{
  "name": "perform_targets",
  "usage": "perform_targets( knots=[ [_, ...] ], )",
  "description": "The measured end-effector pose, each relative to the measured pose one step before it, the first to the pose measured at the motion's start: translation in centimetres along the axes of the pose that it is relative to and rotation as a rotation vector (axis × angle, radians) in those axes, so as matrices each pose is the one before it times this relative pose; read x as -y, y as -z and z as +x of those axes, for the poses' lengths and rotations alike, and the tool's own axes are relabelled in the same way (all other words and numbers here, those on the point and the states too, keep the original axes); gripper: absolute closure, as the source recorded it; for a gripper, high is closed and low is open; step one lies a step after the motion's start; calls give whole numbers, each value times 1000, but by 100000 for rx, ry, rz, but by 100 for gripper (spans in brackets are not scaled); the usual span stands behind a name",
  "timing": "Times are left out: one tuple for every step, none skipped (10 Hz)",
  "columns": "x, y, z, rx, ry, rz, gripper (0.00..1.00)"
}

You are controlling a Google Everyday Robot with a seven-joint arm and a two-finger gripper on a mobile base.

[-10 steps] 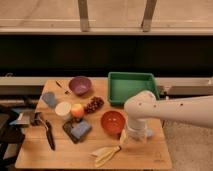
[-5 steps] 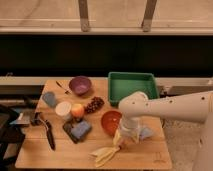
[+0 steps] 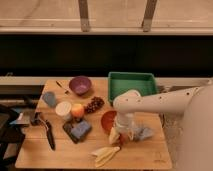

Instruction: Place pepper in red bowl

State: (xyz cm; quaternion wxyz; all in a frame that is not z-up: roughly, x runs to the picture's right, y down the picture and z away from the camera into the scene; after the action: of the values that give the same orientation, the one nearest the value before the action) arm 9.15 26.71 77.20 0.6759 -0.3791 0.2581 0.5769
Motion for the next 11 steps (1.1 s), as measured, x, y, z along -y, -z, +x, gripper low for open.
perform_targets(
  knots=[
    [191, -427, -838, 661, 552, -873, 30],
    [-119, -426, -590, 695, 736, -325, 30],
    [178, 93, 11, 50, -149, 364, 30],
    [135, -162, 0, -330, -378, 17, 30],
    [-202, -566, -277, -539, 313, 328, 30],
    [-510, -488, -405, 141, -155, 120, 33],
    [178, -229, -187, 570, 272, 495, 46],
    [184, 251, 20, 161, -67, 150, 55],
    [149, 142, 38, -80, -60, 190, 61],
    [287, 280, -14, 125, 69, 546, 74],
    [-151, 195, -55, 99, -24, -335, 84]
  ],
)
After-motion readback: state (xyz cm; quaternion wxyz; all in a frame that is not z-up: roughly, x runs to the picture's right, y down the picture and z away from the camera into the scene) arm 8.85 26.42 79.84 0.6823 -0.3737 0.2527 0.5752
